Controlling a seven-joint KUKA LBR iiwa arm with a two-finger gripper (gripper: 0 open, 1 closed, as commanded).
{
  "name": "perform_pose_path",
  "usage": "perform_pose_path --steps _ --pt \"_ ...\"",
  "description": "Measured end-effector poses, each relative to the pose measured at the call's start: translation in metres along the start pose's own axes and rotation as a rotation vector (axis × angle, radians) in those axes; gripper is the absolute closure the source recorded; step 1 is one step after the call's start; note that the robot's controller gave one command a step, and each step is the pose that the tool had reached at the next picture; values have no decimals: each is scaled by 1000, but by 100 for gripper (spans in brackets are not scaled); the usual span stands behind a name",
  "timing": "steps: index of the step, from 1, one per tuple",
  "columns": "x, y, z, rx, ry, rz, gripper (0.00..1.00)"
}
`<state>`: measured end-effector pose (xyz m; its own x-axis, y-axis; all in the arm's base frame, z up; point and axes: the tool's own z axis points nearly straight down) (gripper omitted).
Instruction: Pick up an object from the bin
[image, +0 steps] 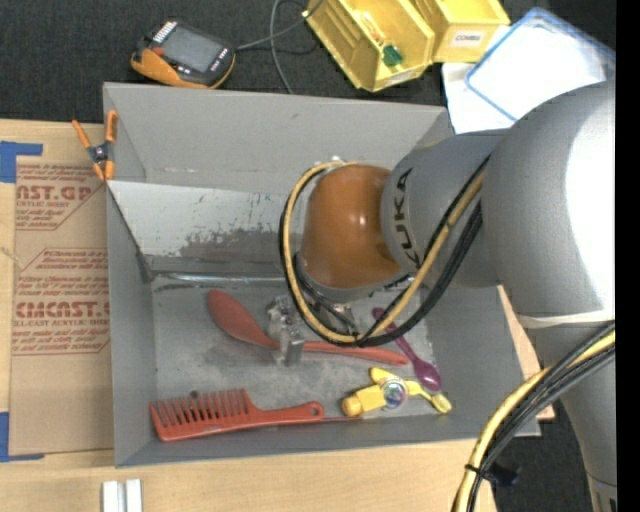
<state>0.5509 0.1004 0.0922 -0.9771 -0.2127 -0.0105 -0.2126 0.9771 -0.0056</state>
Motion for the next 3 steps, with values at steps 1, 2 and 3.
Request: perform_pose_path --steps 1,2,3 --pt "1 0 -26 0 5 0 100" --pt "1 0 -46 0 4 -1 100" --pt "0 0 -55 0 1 -1 100"
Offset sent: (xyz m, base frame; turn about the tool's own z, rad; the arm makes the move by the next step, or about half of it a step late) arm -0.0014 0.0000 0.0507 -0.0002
